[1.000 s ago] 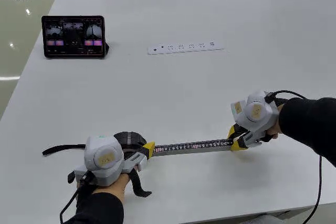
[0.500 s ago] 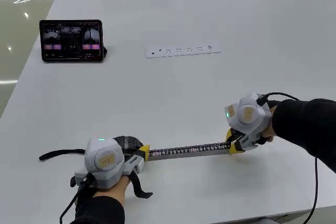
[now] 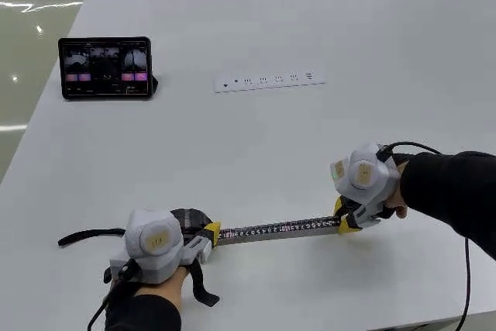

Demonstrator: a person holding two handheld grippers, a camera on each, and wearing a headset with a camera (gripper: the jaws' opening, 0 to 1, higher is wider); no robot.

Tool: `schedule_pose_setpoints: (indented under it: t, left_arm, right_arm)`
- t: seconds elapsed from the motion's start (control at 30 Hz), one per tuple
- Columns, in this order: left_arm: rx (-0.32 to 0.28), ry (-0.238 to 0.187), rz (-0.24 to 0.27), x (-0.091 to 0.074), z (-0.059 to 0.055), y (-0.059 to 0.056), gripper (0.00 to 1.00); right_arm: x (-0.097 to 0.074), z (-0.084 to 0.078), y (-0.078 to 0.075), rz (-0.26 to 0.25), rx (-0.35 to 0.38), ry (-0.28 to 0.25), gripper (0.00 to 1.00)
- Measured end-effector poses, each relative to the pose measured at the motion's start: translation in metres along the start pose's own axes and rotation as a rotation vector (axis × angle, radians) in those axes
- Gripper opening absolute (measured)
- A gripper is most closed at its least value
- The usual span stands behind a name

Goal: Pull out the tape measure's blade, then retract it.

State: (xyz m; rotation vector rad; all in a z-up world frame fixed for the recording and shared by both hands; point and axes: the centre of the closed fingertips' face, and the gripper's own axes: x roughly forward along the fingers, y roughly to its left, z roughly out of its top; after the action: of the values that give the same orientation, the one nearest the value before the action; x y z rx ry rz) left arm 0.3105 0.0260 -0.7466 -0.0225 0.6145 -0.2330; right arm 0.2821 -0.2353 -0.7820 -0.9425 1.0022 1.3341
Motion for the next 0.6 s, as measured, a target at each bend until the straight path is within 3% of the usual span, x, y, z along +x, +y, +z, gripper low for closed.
schedule_pose_setpoints:
  t: [0.33, 0.4, 0.47, 0.6]
  left_arm:
    - [-0.001, 0.006, -0.005, 0.0001, -0.0007, -0.0002, 0.59]
    - [-0.001, 0.006, -0.005, 0.0001, -0.0008, -0.0002, 0.59]
    - [-0.001, 0.005, -0.006, -0.0002, -0.0008, -0.0004, 0.59]
    - [-0.001, 0.004, -0.007, -0.0002, -0.0007, -0.0005, 0.59]
  right_arm:
    - [-0.0001, 0.0016, -0.0001, 0.0, 0.011, 0.002, 0.1]
    - [-0.0002, 0.003, -0.001, 0.003, 0.101, -0.02, 0.1]
    - [0.0005, 0.0034, -0.0004, -0.005, 0.05, -0.014, 0.1]
    - [0.0009, 0.0047, 0.0, -0.007, 0.034, -0.005, 0.1]
